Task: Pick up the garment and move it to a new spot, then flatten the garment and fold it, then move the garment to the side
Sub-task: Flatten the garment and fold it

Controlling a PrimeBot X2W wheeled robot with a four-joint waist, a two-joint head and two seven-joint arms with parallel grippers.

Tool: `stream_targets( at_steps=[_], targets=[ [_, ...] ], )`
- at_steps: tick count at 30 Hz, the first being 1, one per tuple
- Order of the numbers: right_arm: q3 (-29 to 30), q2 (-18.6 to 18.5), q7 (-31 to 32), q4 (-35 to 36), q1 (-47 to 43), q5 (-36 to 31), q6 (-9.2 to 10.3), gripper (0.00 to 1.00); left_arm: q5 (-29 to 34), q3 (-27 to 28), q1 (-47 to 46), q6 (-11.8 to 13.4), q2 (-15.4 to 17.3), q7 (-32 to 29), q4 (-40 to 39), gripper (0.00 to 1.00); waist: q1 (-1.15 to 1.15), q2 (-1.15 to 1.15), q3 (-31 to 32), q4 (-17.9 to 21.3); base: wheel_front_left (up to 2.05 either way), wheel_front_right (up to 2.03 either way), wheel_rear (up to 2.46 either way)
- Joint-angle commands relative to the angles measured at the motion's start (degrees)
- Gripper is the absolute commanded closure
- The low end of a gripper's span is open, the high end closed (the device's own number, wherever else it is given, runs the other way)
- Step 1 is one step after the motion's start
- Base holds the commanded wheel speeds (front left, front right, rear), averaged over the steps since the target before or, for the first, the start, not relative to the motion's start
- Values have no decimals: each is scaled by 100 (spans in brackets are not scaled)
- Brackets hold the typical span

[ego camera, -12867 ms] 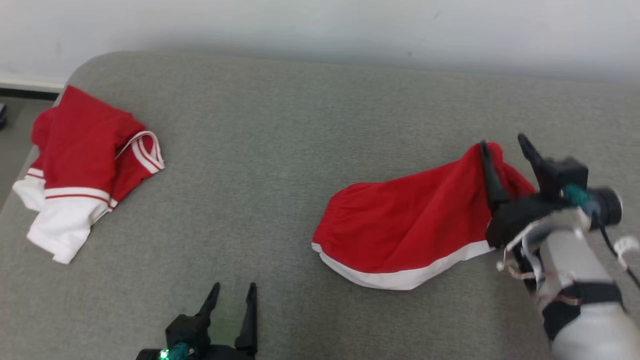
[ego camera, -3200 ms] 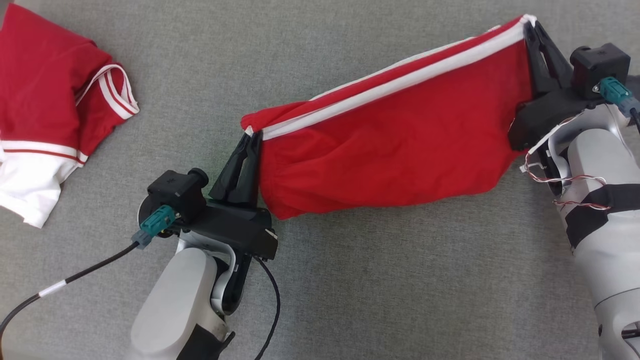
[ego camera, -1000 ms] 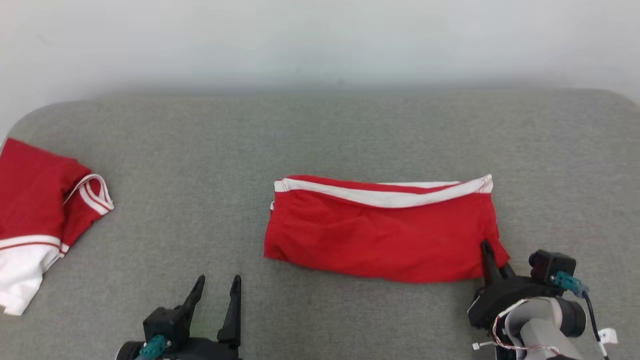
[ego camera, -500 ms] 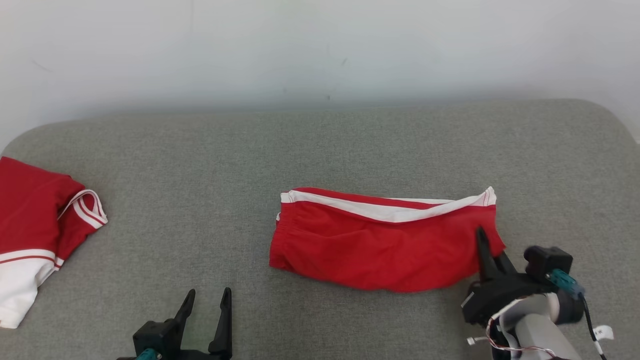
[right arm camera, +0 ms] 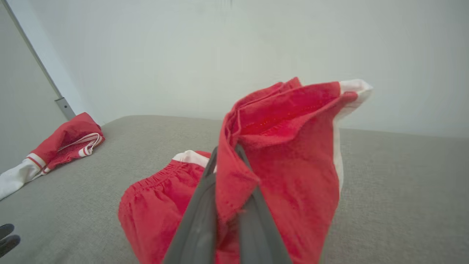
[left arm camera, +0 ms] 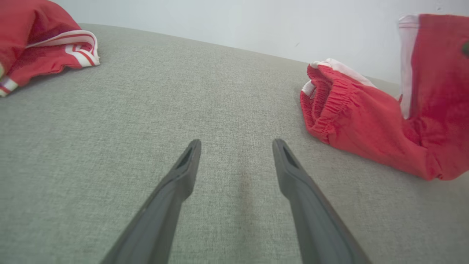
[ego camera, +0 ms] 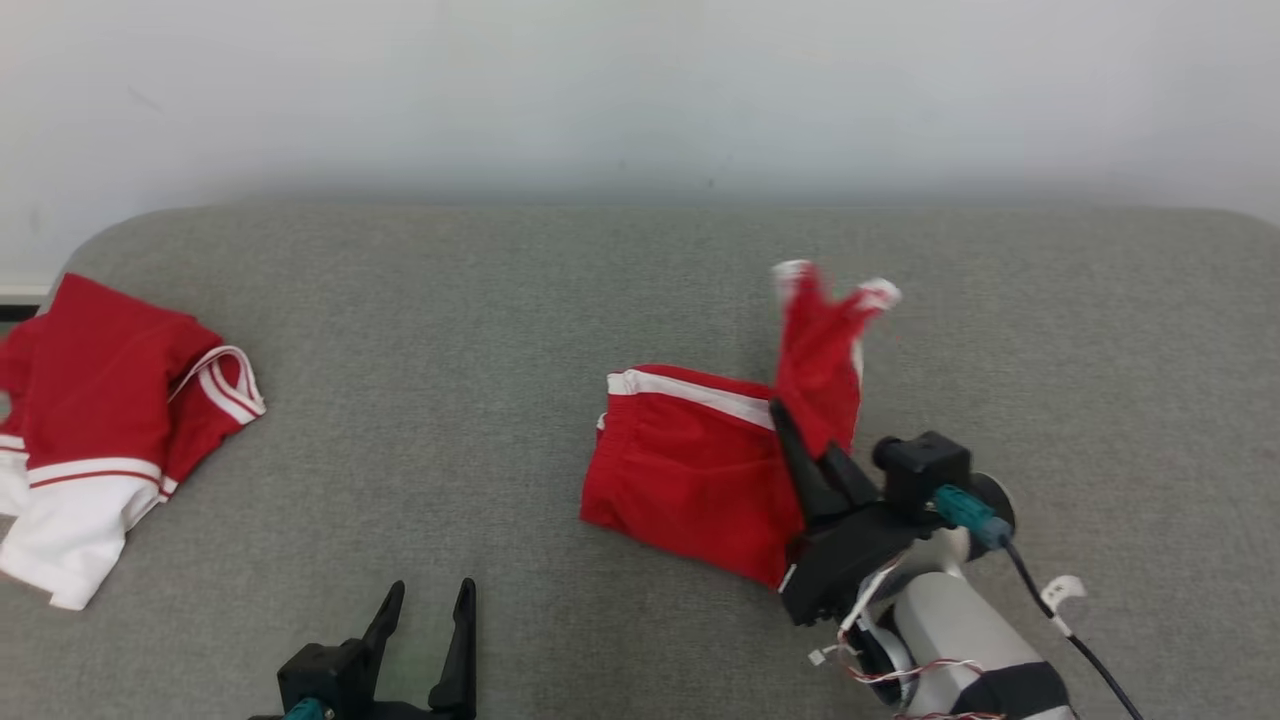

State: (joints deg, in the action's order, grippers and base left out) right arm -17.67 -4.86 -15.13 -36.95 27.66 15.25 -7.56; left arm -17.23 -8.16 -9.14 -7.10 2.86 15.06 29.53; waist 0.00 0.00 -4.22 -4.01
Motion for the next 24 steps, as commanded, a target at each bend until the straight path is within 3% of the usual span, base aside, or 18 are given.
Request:
stream_targets(
  at_steps=[1, 13, 14, 15, 16, 20, 24],
  targets=[
    [-206, 50, 0, -91, 110, 85, 13, 100, -38, -21, -3, 9, 5, 17, 17, 0, 0, 0, -54, -194, 0, 0, 0],
    [-1336, 195, -1, -759, 501, 331, 13, 100, -106, -182, -108, 53, 4, 17, 22, 0, 0, 0, -153, -685, 0, 0, 0],
    [-1424, 197, 0, -741, 483, 415, 13, 89, -109, -180, -114, 60, 4, 17, 24, 0, 0, 0, -151, -688, 0, 0, 0],
    [-1501, 198, 0, -719, 471, 500, 13, 51, -108, -173, -117, 65, 4, 17, 26, 0, 0, 0, -151, -683, 0, 0, 0],
    [-1604, 198, 0, -698, 451, 590, 13, 0, -104, -170, -122, 72, 4, 17, 26, 0, 0, 0, -150, -672, 0, 0, 0],
    [-1775, 194, 0, -507, 437, 894, 13, 0, -46, -103, -120, 102, 5, 17, 12, 0, 0, 0, -106, -545, 0, 0, 0],
    [-1351, 192, 1, -309, 283, 726, 13, 0, 30, 13, -31, 107, 4, 18, -20, 0, 0, 0, -22, -338, 0, 0, 0]
  ],
)
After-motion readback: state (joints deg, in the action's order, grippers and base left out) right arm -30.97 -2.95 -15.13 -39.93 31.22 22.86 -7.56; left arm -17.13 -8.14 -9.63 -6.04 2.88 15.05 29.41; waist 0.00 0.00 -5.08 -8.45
